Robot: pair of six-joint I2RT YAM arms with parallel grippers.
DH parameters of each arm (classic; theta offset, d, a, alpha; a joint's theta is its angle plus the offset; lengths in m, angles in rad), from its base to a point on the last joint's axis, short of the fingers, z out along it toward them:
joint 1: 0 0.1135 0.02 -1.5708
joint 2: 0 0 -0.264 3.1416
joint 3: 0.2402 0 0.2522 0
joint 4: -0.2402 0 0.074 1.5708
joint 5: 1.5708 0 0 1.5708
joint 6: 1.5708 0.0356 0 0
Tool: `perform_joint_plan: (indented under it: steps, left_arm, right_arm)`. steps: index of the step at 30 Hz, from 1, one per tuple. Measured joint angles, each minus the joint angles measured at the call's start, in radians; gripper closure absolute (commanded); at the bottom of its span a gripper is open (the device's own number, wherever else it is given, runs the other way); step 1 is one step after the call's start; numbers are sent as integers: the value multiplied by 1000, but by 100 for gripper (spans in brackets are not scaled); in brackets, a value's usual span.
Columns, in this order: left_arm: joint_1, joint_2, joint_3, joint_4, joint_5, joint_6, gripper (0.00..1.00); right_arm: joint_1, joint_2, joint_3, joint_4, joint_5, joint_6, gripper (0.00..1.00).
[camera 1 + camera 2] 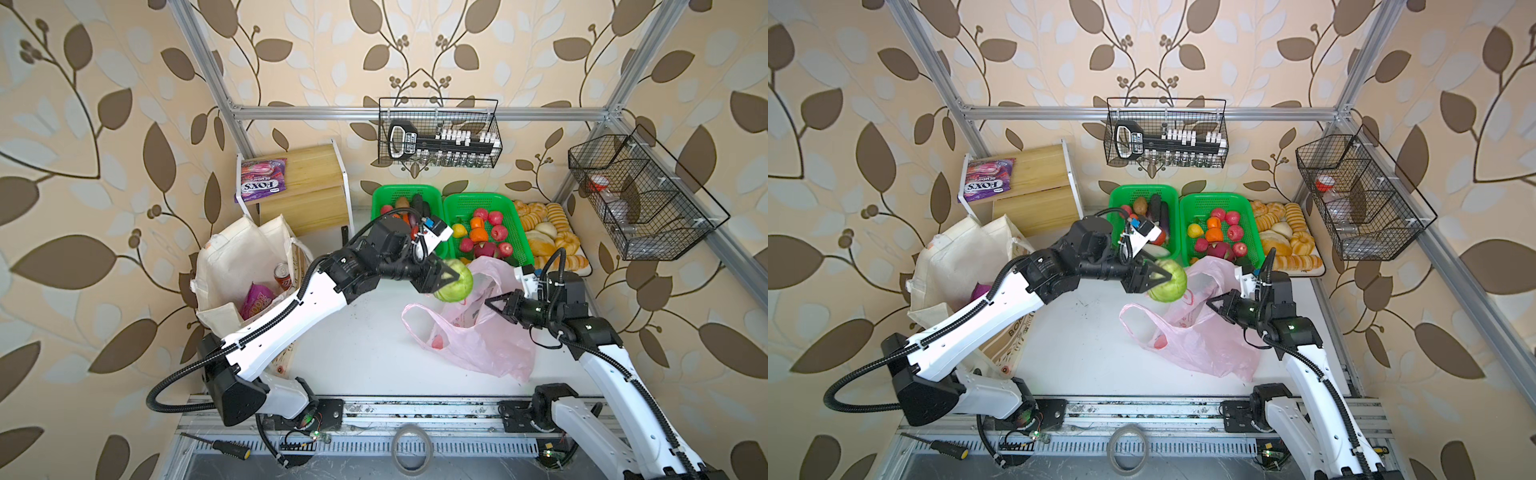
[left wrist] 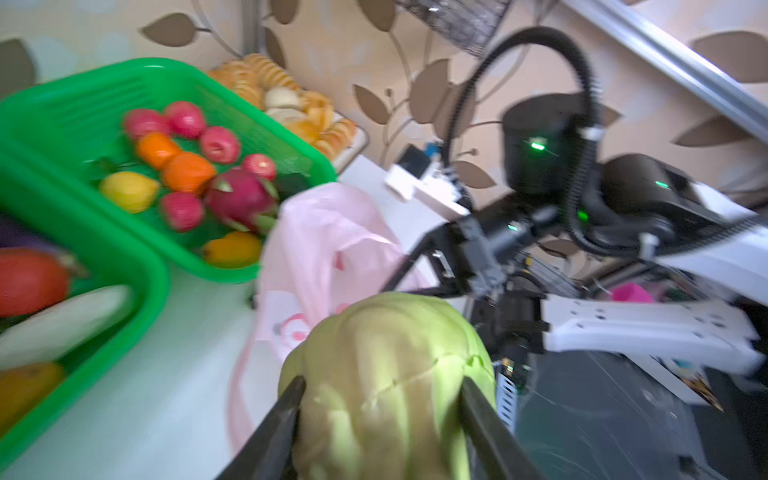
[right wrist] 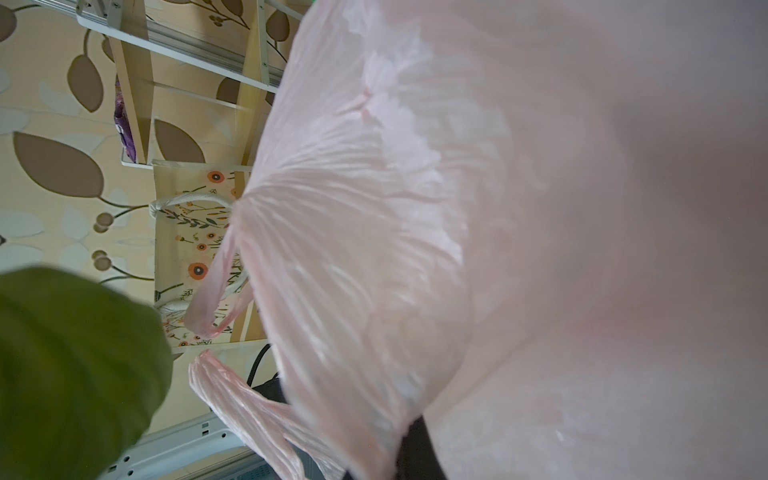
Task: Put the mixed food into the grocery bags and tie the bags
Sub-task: 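Carry the cabbage into the pink bag and open the left gripper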
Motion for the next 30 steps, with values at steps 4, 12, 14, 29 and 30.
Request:
perform_joint_plan:
  steps: [4,12,14,29,30]
  left_arm:
    - [-42,14,-8,19,20,6,56]
    - [-65,119,-9,-5,-67,23,57]
    - [-65,143,-9,-14,-132,24,56]
    - [-72,139,-79,43,-285,21,27]
    - [-72,134,-81,50,-264,20,25]
  right_arm:
    - [0,0,0,8,-29,8,100]
    - [0,-2,0,45,-134,33,100]
    - [0,-6,0,61,-169,42,100]
    - [0,-30,-31,322,-382,222,100]
    - [0,-30,-37,334,-384,229,100]
